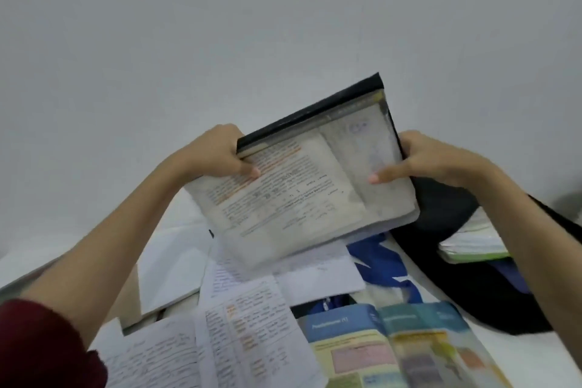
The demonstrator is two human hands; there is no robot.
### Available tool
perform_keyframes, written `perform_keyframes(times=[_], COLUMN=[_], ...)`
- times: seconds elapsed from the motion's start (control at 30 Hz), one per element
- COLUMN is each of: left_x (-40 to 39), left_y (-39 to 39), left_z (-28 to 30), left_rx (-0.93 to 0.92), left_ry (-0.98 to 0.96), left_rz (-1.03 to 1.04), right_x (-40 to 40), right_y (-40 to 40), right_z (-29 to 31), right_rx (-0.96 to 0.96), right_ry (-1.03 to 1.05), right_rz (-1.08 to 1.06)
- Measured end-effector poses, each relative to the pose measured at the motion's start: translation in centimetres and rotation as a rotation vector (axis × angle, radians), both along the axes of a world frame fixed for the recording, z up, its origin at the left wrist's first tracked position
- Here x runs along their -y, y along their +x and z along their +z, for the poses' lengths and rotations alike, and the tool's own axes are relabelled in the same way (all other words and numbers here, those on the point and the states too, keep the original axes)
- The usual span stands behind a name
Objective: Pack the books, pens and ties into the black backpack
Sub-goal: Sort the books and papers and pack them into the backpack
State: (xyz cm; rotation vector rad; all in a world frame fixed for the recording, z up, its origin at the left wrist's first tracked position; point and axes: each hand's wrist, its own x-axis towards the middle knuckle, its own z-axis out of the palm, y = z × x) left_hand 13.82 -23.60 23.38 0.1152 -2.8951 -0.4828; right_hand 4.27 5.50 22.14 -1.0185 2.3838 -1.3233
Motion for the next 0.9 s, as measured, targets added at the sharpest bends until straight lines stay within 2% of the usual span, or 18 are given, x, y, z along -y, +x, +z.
perform_keyframes(times=[0.1,0.23,0.33,0.47,0.6,0.73,0.8,0.9], left_x=[-5.0,-12.6,-19.1,-26.3,-30.9,-32.4,-32.2,-32.3], left_y=[-3.5,-7.9,-10.6,-14.3,-16.4,-16.0,-15.8,-16.3], left_z=[1.7,1.8,0.3,-2.8,-6.3,-10.8,-13.0,-16.0], left_rx=[0.077,0.099,0.065,-0.048,-0.084,-0.213,-0.183,-0.101], left_ry=[-0.138,-0.153,-0.114,-0.179,0.057,0.2,0.288,0.237], left_rz=[-0.115,-0.229,-0.285,-0.351,-0.436,-0.367,-0.288,-0.204], right_x=[-4.8,-12.4,-18.8,-26.3,-32.4,-37.0,-38.8,-40.6], right_y=[-0.1,-0.1,-0.5,-2.1,-3.2,-4.2,-4.4,-4.4], right_z=[-2.0,-5.1,-6.9,-9.1,-11.7,-13.6,-14.4,-15.6], right_rx=[0.18,0.399,0.457,0.513,0.621,0.706,0.751,0.821], right_ry=[-0.104,-0.33,-0.439,-0.531,-0.669,-0.718,-0.75,-0.781], right_rz=[-0.059,-0.196,-0.305,-0.399,-0.438,-0.515,-0.565,-0.599])
